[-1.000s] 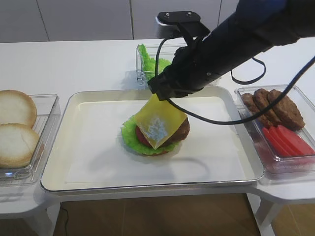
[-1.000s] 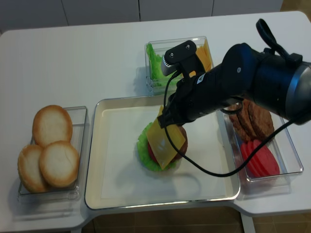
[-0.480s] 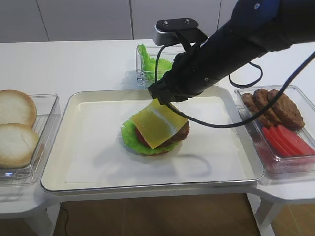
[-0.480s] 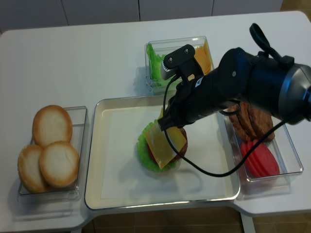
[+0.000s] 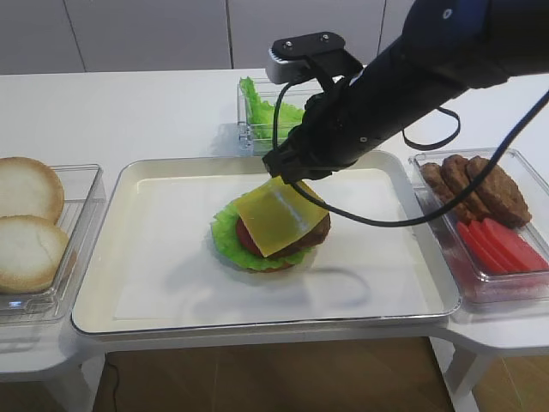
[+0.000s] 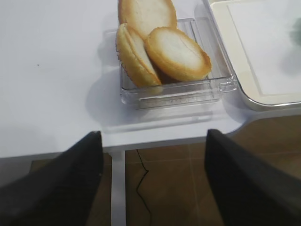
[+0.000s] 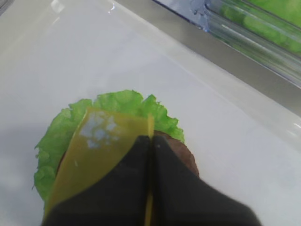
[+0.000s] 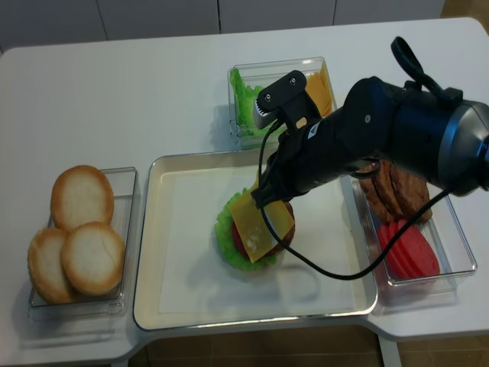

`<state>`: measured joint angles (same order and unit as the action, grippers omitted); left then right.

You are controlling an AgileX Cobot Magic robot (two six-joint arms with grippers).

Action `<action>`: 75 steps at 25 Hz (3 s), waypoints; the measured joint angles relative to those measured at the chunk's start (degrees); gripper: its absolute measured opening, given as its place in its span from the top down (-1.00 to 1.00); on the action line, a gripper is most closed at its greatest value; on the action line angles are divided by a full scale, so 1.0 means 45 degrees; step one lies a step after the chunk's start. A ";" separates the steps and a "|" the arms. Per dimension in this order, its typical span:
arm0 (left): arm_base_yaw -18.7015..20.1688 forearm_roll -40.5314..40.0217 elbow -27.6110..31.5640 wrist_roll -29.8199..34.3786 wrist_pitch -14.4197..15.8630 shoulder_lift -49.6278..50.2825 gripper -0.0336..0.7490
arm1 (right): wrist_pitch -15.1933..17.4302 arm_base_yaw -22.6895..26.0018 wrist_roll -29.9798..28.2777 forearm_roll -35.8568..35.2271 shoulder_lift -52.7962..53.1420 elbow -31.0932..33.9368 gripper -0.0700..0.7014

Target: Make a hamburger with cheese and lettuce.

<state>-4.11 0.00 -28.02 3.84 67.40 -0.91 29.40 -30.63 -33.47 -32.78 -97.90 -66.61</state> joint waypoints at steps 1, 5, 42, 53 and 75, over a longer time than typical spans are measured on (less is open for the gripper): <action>0.0000 0.0000 0.0000 0.0000 0.0000 0.0000 -0.35 | 0.0000 0.0000 0.0000 0.0027 0.0000 0.0000 0.81; 0.0000 0.0000 0.0000 0.0000 0.0000 0.0000 -0.35 | 0.0042 0.0000 0.0000 0.0231 0.0000 0.0000 0.81; 0.0000 0.0000 0.0000 0.0000 0.0000 0.0000 -0.35 | 0.1092 0.0000 0.4894 0.4456 0.0850 0.0000 -0.07; 0.0000 0.0000 0.0000 0.0000 0.0000 0.0000 -0.35 | 0.4685 0.1778 0.7249 0.7121 0.2127 -0.0275 -0.07; 0.0000 0.0000 0.0000 0.0000 0.0000 0.0000 -0.35 | 0.7279 0.6812 0.6703 0.5915 1.0946 0.3361 -0.05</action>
<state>-4.11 0.00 -28.02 3.84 67.40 -0.91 62.16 0.02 -3.30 -6.16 -48.64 -51.49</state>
